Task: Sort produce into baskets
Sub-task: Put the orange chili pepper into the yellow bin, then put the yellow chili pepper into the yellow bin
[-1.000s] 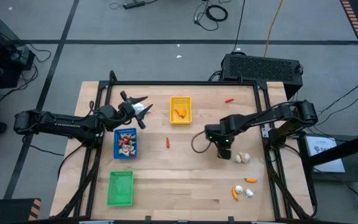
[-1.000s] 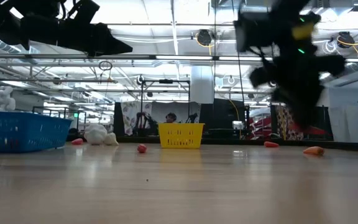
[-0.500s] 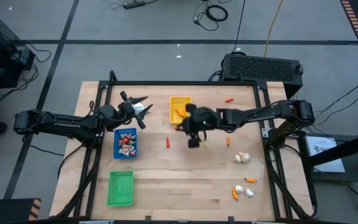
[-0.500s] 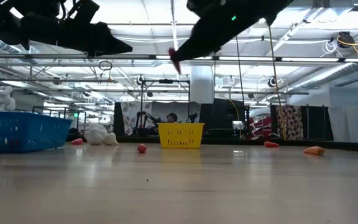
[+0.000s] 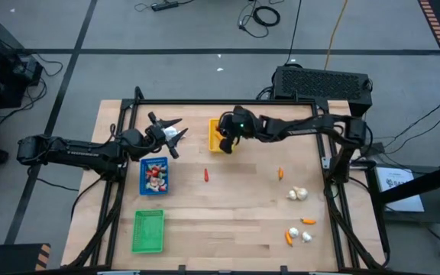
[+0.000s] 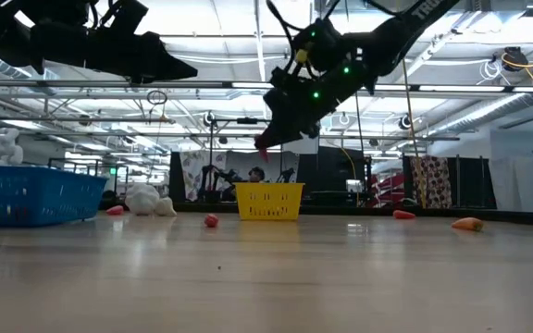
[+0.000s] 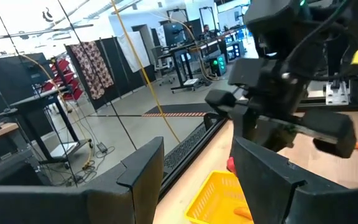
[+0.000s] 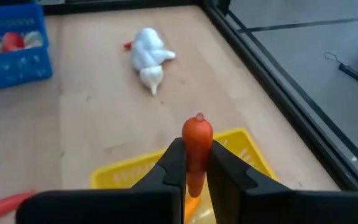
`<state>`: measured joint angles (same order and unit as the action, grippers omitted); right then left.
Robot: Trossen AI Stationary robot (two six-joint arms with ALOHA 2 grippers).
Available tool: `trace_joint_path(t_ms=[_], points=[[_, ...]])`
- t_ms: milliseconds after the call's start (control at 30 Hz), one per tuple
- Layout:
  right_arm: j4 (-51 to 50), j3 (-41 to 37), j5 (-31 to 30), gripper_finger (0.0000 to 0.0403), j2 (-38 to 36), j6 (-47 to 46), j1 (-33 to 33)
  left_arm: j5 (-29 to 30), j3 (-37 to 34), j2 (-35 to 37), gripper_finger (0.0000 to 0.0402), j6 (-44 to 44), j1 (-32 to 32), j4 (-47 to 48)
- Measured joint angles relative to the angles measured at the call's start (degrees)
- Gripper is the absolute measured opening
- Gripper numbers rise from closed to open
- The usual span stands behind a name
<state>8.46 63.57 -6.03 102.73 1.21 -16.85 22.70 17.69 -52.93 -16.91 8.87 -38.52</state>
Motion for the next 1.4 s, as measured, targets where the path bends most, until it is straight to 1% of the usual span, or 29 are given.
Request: trace_joint_path(t_ms=[400, 533, 600, 700, 867, 1000, 1100, 1200, 1233, 1400], points=[[-0.1, 0.0, 0.5, 0.0036, 0.4, -2.2, -1.7, 0.0, 0.0, 0.0, 0.0198, -0.3, 0.1, 0.0], [-0.1, 0.0, 3.2, 0.0036, 0.4, -2.3, -1.7, 0.0, 0.0, 0.0, 0.0198, -0.3, 0.1, 0.0], [-0.2, 0.0, 3.4, 0.0041, 0.4, -2.5, -1.7, 0.0, 0.0, 0.0, 0.0198, -0.3, 0.1, 0.0], [-0.8, 0.0, 3.4, 0.0060, 0.4, -3.7, -1.9, 0.0, 0.0, 0.0, 0.0198, -0.3, 0.1, 0.0], [-2.5, 0.0, 3.4, 0.0110, 0.4, -6.7, -2.4, 0.0, 0.0, 0.0, 0.0198, -0.3, 0.1, 0.0], [-2.7, 0.0, 3.0, 0.0144, 0.4, -6.7, -2.6, 0.0, 0.0, 0.0, 0.0198, -0.2, 0.1, 0.0], [-2.8, 0.0, 3.0, 0.0160, 0.0, -6.6, -2.6, 0.0, 0.0, 0.0, 0.0198, -0.1, 0.1, 0.0], [-4.5, 1.1, 3.5, 0.0168, -1.0, -7.9, -2.2, 0.0, 0.0, 0.0, 0.0198, -0.1, 0.1, 0.1], [-5.5, 2.0, 4.1, 0.0169, -1.3, -8.6, -1.9, 0.0, 0.0, 0.0, 0.0198, -0.2, 0.1, 0.1], [-13.2, 7.8, 11.7, 0.0171, -2.2, -9.2, 1.0, 0.0, 0.0, 0.0, 0.0198, -0.3, 0.1, 0.1]])
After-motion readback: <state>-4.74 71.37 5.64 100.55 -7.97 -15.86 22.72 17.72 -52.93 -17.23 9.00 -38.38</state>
